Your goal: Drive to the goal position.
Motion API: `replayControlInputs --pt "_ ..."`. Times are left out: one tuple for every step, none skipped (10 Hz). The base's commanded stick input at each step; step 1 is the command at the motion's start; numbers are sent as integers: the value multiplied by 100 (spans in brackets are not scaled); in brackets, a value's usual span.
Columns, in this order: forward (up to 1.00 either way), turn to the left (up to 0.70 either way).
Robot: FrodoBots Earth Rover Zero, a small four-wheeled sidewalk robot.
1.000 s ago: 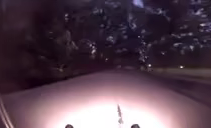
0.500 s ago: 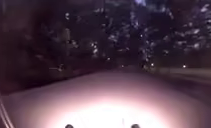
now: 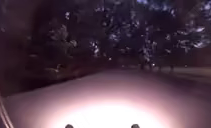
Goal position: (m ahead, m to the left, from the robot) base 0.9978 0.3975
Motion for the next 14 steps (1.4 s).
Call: replayControlInputs --pt "100 -40" --pt "100 -40" --pt "100 -25" --pt "100 0" --pt "100 0" --pt "100 0" --pt "100 0" --pt "100 0" --pt "100 0" --pt "100 0" --pt "100 0" --pt "100 0" --pt "100 0" --pt "100 0"
